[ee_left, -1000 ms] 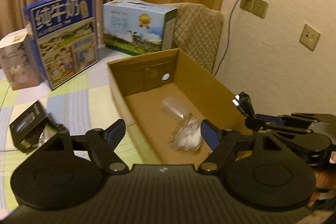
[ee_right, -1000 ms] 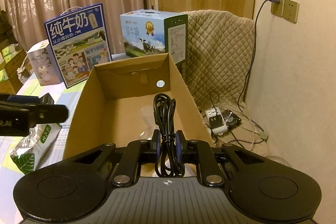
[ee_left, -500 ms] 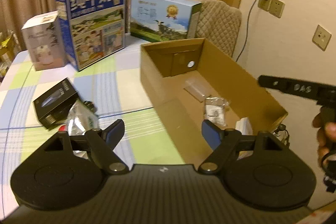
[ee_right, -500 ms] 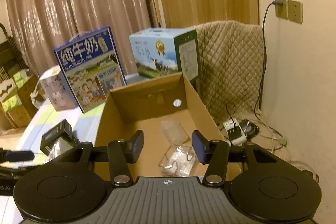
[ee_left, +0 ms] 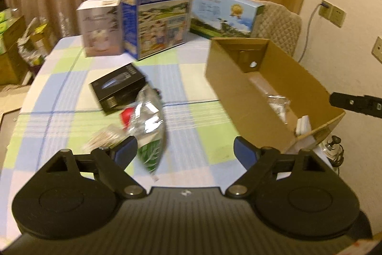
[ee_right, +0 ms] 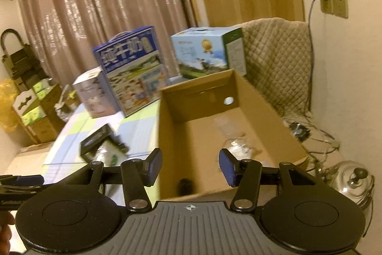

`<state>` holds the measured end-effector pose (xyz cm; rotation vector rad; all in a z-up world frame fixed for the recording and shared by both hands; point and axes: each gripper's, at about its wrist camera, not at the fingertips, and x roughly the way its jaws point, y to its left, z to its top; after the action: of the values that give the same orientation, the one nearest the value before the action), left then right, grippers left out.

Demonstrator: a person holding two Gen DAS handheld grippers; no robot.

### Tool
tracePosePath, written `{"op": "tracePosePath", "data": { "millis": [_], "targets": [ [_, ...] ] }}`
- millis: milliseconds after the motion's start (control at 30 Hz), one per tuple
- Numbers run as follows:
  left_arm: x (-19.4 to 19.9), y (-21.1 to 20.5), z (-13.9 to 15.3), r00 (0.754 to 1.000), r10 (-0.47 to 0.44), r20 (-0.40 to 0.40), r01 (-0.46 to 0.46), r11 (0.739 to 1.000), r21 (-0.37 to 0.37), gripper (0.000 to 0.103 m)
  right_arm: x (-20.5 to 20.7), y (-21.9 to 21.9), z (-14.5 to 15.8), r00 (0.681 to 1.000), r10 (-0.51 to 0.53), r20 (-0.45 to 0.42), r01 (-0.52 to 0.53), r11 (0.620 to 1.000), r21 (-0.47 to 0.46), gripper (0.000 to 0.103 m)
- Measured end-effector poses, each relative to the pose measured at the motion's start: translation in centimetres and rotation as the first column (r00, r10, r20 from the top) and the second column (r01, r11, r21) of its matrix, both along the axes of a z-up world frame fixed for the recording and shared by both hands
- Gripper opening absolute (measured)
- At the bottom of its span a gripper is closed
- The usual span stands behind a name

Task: Organize objects
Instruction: 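Open the left tool to drop the container while the right tool releases the cable into the box, then withdraw both tools from the box back over the table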

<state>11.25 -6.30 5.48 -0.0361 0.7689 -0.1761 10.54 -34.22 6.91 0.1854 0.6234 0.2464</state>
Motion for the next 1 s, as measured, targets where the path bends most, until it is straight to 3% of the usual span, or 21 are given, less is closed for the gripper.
{"op": "tracePosePath", "data": {
  "millis": [233,500,1000],
  "targets": [
    [-3.0,5.3,0.2,0.997,0.078,-0.001,-0.078,0.997,0.010,0.093,-2.3,4.3,-0.3,0.997,0.069,-0.023,-0.069,0.998,-0.014,0.053],
    [-4.9,9.6,0.1,0.988,0.154,0.001,-0.153,0.987,0.037,0.099,-3.3,7.8,-0.8,0.991,0.127,-0.042,-0.128,0.992,-0.022,0.065],
    [-5.5,11.7,-0.6,0.980,0.200,-0.005,-0.200,0.979,0.031,0.102,-3.8,10.7,-2.0,0.978,0.193,-0.077,-0.197,0.979,-0.047,0.066]
  ]
}}
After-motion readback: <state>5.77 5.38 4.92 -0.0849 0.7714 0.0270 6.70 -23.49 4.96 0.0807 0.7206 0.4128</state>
